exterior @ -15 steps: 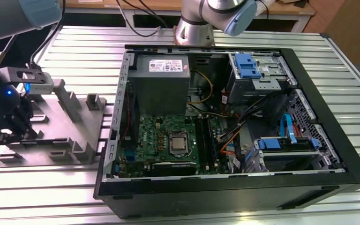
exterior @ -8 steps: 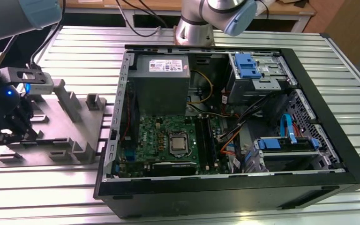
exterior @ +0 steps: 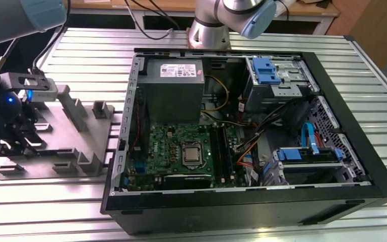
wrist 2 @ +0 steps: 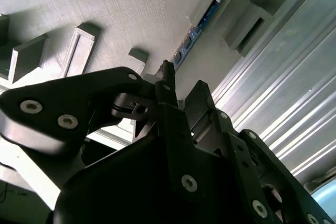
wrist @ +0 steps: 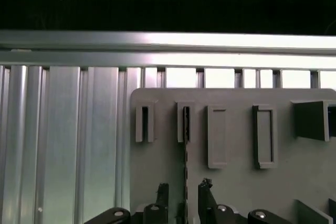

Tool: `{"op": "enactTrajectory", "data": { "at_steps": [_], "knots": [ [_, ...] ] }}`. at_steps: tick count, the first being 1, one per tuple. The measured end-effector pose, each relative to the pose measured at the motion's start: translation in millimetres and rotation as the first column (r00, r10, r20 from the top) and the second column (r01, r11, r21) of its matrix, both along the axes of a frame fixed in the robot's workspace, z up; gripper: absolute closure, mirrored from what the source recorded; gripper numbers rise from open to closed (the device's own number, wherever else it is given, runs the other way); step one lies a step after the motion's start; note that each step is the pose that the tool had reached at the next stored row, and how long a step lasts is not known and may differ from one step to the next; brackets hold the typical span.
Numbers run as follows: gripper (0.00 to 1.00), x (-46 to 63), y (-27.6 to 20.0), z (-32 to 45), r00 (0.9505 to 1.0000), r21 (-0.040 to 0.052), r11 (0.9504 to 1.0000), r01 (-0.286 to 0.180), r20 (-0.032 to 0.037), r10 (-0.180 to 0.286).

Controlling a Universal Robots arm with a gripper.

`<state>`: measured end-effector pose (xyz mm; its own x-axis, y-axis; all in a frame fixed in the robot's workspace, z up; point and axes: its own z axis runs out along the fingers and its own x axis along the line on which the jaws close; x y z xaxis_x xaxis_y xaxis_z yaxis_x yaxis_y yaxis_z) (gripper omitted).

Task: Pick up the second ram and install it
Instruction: 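Pick up the second ram and move it above second insertion slot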

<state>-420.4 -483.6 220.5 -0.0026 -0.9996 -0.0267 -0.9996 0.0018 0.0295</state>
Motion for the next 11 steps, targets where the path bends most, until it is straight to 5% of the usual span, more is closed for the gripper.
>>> {"op": "enactTrajectory", "data": {
  "at_steps": [11],
  "knots": [
    [0.64, -7.4, 2.6, -18.3, 1.0000, -0.0002, 1.0000, 0.000, 0.0022, 0.000]
  ]
}}
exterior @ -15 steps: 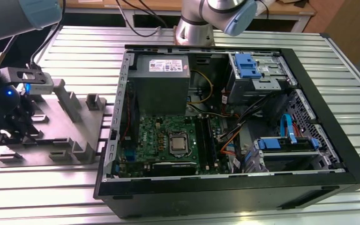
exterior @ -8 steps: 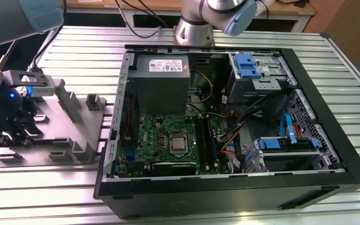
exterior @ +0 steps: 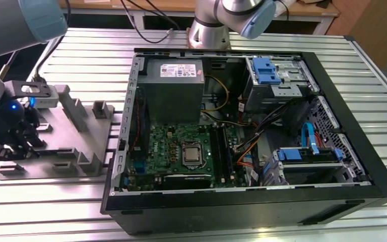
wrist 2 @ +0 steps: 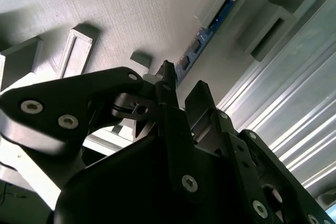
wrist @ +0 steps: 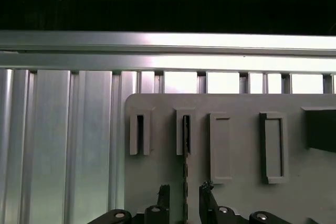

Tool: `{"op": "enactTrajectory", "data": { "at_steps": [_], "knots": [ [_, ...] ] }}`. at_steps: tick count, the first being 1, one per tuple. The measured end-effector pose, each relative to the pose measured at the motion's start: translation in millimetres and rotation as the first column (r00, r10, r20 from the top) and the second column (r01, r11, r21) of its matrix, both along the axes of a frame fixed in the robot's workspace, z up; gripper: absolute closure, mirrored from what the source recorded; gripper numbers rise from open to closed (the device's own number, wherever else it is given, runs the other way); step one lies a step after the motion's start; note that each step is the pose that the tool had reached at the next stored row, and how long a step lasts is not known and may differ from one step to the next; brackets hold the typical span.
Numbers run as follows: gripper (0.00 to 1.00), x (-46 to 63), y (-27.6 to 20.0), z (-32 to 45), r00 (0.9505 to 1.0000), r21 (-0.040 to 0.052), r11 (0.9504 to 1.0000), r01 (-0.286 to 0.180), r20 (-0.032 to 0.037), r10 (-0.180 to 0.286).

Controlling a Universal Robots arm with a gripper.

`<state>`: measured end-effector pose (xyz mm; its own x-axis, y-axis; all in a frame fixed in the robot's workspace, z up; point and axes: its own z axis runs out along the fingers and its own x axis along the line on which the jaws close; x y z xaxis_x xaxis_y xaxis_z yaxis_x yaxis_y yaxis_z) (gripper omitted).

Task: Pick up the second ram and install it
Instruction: 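Pick up the second ram and move it above second insertion slot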

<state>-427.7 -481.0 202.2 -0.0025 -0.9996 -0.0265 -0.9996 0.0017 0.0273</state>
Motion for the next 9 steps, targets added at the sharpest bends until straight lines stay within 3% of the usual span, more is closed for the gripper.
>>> {"op": "enactTrajectory", "data": {
  "at_steps": [9],
  "knots": [
    [0.64, -3.7, 0.0, -1.9, 1.0000, -0.0001, 1.0000, 0.000, 0.0009, 0.000]
  ]
}}
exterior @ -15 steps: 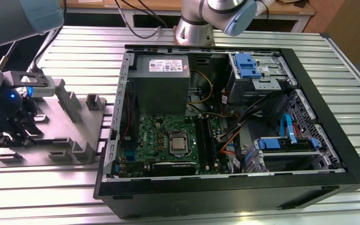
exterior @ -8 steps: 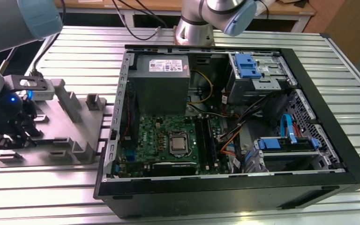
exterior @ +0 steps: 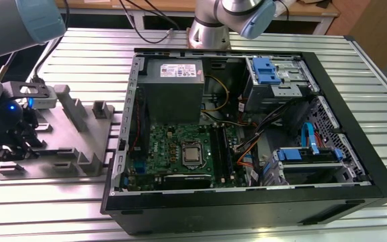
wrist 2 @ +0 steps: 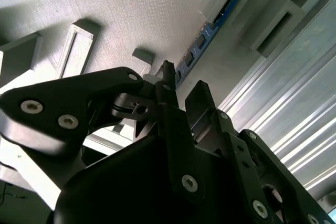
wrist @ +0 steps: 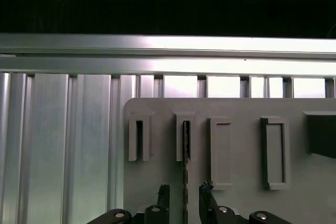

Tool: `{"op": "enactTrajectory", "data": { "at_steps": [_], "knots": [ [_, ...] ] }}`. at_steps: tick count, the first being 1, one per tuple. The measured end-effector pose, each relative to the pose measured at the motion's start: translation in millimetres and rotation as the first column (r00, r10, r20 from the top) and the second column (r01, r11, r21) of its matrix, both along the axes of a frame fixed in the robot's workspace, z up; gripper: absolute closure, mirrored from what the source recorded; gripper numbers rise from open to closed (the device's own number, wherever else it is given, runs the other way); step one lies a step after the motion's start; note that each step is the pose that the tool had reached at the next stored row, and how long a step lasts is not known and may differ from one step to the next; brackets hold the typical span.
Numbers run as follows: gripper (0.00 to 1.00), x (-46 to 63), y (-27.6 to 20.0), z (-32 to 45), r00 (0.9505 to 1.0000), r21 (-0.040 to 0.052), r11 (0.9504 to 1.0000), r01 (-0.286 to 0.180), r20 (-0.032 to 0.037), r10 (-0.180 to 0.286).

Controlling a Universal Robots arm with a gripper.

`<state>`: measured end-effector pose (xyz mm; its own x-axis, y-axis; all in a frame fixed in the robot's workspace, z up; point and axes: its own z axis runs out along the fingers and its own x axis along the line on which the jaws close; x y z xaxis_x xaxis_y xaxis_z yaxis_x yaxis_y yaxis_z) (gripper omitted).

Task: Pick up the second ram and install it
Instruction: 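Pick up the second ram and move it above second insertion slot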

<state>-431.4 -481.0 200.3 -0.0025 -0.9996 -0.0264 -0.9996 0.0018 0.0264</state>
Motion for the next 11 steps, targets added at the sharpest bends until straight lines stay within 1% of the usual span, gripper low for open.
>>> {"op": "enactTrajectory", "data": {
  "at_steps": [4, 6, 7, 11],
  "knots": [
    [0.64, 0.0, 0.0, -0.1, 1.0000, 0.0000, 1.0000, 0.000, 0.0000, 0.000],
    [0.66, 0.0, 0.0, -0.2, 1.0000, 0.0000, 1.0000, 0.000, 0.0000, 0.000],
    [0.73, 0.0, 0.0, -0.2, 1.0000, 0.0000, 1.0000, 0.000, 0.0000, 0.000],
    [0.74, -0.1, 0.0, -0.4, 1.0000, 0.0000, 1.0000, 0.000, 0.0001, 0.000]
  ]
}}
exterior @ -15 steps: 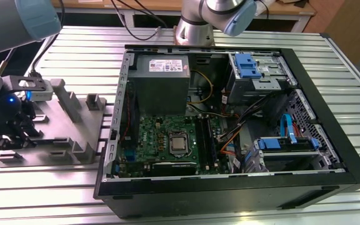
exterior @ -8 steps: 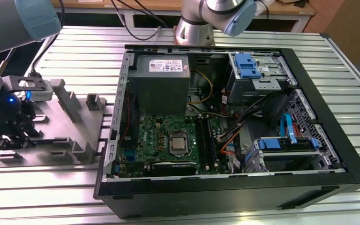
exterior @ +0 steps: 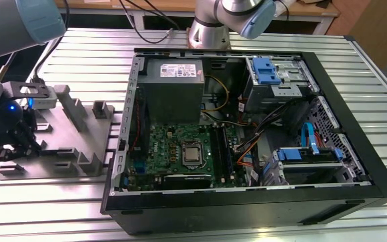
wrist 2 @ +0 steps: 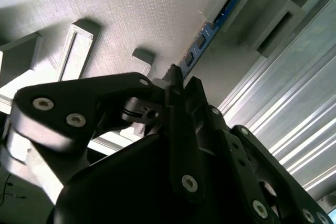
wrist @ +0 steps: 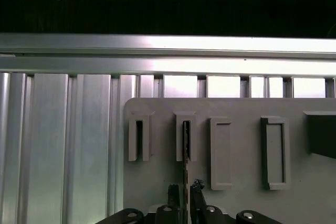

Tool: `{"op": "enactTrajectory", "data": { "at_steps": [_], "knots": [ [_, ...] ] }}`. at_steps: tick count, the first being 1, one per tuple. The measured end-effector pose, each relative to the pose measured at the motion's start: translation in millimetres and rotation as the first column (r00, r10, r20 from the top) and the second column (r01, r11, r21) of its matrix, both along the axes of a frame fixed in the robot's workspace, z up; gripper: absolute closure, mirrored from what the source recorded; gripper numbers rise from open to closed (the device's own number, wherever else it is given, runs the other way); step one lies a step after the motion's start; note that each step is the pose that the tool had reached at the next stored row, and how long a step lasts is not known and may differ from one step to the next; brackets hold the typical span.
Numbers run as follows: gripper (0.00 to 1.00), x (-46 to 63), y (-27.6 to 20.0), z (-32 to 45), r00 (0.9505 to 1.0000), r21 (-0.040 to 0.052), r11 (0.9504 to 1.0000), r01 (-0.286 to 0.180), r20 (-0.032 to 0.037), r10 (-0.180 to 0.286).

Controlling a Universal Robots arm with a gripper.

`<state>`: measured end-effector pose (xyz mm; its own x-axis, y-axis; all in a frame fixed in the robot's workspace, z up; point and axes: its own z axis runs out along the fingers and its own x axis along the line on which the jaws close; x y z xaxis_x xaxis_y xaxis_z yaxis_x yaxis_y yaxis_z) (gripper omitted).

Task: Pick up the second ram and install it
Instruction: 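Pick up the second ram and move it above second insertion slot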

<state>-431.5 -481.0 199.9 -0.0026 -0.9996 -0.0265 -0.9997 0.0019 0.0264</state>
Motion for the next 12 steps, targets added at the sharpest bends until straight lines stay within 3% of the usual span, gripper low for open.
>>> {"op": "enactTrajectory", "data": {
  "at_steps": [1, 2, 10, 11, 12],
  "knots": [
    [0.74, 0.0, 0.0, 0.0, 1.0000, 0.0000, 1.0000, 0.000, 0.0000, 0.000],
    [0.81, 0.0, 0.0, 0.0, 1.0000, 0.0000, 1.0000, 0.000, -0.0001, 0.000],
    [0.82, 0.0, 0.0, -0.2, 1.0000, -0.0001, 1.0000, 0.000, -0.0001, 0.000],
    [0.89, 0.0, 0.0, -0.3, 1.0000, 0.0000, 1.0000, 0.000, 0.0000, 0.000],
    [0.89, -0.1, 0.0, -0.3, 1.0000, -0.0001, 1.0000, 0.000, -0.0001, 0.000]
  ]
}}
